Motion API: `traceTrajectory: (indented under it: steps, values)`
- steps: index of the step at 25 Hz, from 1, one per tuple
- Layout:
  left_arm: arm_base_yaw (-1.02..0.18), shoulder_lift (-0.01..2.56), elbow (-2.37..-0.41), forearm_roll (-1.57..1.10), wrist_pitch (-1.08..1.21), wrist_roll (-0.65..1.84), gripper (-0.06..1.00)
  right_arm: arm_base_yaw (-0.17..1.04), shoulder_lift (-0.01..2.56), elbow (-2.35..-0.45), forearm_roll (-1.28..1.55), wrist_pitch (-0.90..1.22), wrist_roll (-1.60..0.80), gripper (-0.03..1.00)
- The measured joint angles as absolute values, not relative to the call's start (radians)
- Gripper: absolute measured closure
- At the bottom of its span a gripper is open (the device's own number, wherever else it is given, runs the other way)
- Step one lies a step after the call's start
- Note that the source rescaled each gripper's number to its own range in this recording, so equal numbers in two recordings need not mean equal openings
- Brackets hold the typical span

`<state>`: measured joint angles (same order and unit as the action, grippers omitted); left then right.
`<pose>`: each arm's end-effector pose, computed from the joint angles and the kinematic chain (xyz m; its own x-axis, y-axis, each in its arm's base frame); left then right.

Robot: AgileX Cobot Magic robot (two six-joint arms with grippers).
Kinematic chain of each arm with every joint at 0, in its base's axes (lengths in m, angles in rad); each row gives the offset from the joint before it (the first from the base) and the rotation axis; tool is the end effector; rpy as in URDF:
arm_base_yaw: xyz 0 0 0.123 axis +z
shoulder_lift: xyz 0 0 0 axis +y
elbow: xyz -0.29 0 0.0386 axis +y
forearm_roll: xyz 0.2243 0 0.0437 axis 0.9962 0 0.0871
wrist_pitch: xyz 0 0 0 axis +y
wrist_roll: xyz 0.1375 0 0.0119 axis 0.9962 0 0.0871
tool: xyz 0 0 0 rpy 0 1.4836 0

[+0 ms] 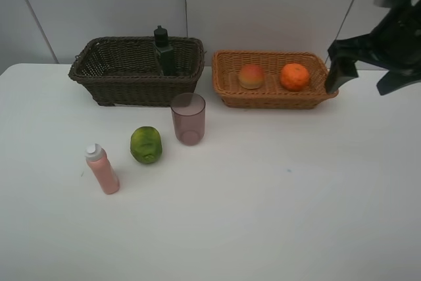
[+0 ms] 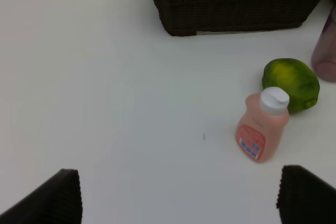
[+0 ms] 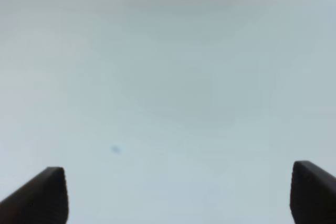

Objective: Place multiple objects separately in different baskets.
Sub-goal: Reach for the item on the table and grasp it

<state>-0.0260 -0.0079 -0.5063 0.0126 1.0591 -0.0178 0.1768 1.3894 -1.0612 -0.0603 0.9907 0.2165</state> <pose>0.0073 0.0013 0.2466 -0.4419 -0.0001 -0.8971 0.0110 0.9999 -0.0056 0.2551 0.0385 0.2543 -0.9415 0.0168 -0.3365 0.0128 0.9998 0.0141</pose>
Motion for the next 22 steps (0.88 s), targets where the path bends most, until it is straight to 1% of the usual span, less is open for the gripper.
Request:
traceTrajectory:
  steps: [2, 4, 11, 16, 22]
  values:
    - [-0.026, -0.008, -0.506, 0.013, 1.059, -0.018, -0.02, 0.128, 1.273, -0.993, -0.061, 0.992, 0.216, 0.12]
    - [-0.026, -0.008, -0.506, 0.013, 1.059, -0.018, -0.02, 0.103, 1.164, -0.935, -0.064, 0.994, 0.216, 0.12]
    - [-0.026, -0.008, -0.506, 0.013, 1.059, -0.018, -0.02, 0.101, 0.737, -0.774, -0.064, 1.003, 0.216, 0.12]
    - [-0.026, -0.008, -0.506, 0.013, 1.059, -0.018, -0.02, 0.101, 0.460, -0.741, -0.064, 1.082, 0.213, 0.12]
    - [-0.026, -0.008, -0.506, 0.013, 1.059, -0.018, -0.02, 0.101, 0.226, -0.740, -0.066, 1.183, 0.136, 0.12]
